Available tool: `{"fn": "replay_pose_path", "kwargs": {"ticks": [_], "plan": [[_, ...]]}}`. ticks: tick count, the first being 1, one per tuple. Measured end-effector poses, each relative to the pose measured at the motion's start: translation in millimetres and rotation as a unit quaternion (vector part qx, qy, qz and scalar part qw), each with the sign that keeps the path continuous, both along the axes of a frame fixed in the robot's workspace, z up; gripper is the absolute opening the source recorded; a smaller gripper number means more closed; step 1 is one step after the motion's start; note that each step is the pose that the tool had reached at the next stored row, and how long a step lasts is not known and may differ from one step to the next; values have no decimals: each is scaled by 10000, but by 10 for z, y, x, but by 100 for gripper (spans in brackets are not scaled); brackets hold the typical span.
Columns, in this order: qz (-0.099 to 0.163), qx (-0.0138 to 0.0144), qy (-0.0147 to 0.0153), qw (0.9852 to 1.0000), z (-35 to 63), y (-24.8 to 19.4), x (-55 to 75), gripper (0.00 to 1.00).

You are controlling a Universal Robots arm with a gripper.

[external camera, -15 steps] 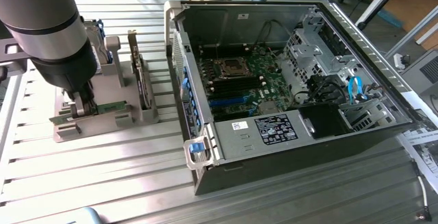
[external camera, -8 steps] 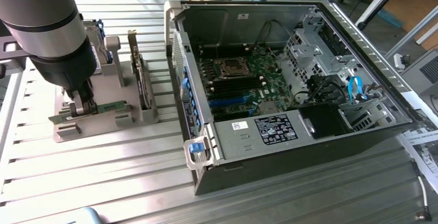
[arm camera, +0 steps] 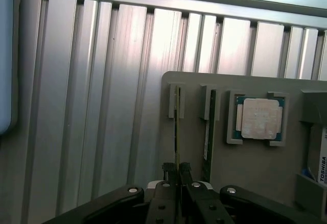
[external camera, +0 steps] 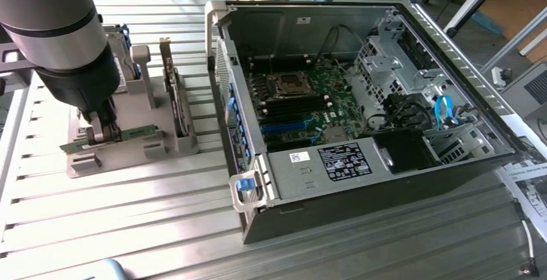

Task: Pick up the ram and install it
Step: 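Pick up the ram and move it above insertion slot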

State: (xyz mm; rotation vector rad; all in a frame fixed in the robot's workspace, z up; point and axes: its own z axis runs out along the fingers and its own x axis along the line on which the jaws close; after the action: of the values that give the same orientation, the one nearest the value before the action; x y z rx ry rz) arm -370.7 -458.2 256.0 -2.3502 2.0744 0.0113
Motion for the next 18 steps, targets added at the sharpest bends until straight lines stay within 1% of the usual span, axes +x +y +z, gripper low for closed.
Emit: {"fn": "replay_pose_path", "kwargs": {"ticks": [18], "plan": [[0,0,0,10000,84,0,0,14]]}}
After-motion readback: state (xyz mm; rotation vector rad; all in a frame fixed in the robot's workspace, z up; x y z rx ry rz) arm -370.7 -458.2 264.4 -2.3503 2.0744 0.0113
